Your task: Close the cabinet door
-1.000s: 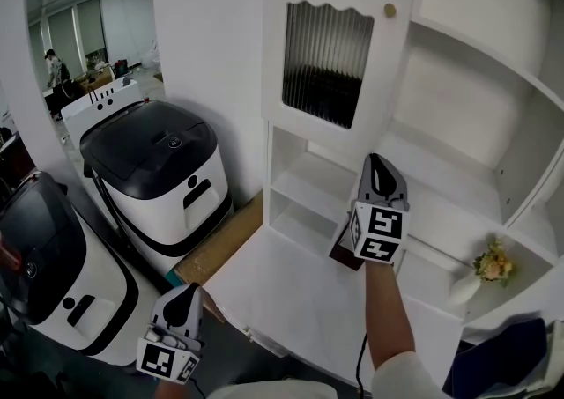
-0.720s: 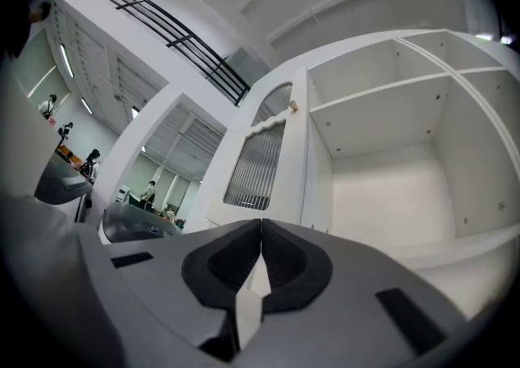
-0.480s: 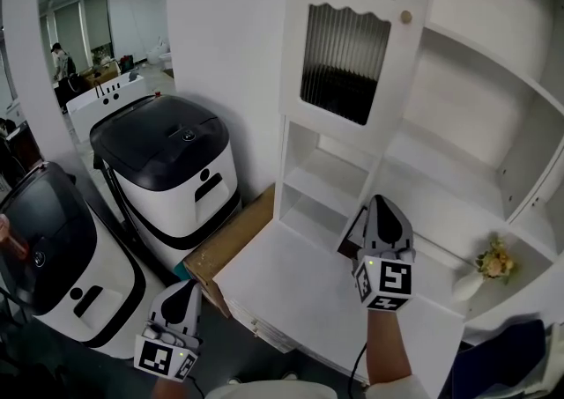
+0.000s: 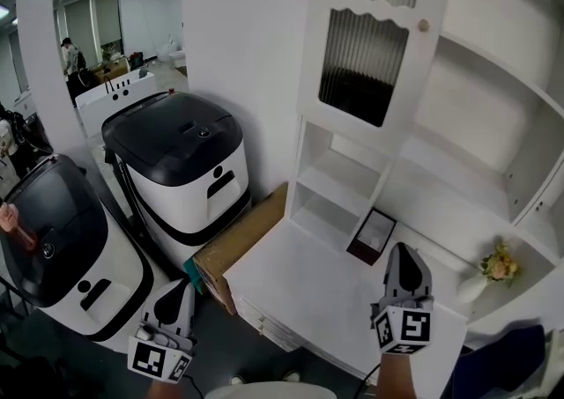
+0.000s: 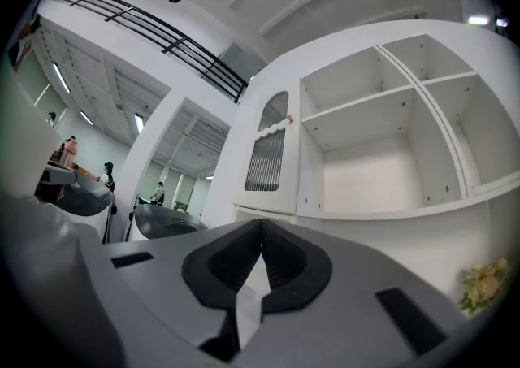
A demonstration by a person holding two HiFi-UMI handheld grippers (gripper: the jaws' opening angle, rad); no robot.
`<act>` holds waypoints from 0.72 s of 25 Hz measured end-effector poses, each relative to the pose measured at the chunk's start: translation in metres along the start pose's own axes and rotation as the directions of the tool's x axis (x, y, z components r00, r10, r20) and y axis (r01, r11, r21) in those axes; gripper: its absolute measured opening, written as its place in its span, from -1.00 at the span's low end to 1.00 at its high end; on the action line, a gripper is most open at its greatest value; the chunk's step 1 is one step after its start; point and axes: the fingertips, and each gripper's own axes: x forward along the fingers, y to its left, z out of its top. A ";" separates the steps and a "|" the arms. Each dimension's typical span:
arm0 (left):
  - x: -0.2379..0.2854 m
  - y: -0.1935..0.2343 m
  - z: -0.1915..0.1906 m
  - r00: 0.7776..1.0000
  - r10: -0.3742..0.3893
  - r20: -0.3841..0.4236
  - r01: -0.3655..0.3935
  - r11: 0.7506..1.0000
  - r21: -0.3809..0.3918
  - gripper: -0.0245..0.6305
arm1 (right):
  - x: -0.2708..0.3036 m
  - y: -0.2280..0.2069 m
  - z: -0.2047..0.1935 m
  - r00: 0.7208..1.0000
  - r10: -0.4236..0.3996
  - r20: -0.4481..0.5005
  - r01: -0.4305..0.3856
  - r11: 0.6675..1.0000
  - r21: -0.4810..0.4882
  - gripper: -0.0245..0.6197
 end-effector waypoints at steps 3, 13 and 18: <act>-0.008 0.004 0.003 1.000 0.009 0.003 -0.009 1.000 -0.003 -0.91 | -0.017 0.002 0.002 1.000 -0.012 -0.008 0.012 1.000 -0.001 -0.92; -0.026 0.015 -0.002 1.000 0.027 -0.002 -0.027 0.999 -0.022 -0.91 | -0.030 0.022 -0.004 0.999 -0.013 -0.036 0.013 1.000 0.020 -0.92; -0.029 0.019 -0.004 0.999 0.033 -0.007 -0.033 0.999 -0.024 -0.91 | -0.028 0.041 -0.008 0.999 0.028 -0.043 -0.027 0.999 0.030 -0.92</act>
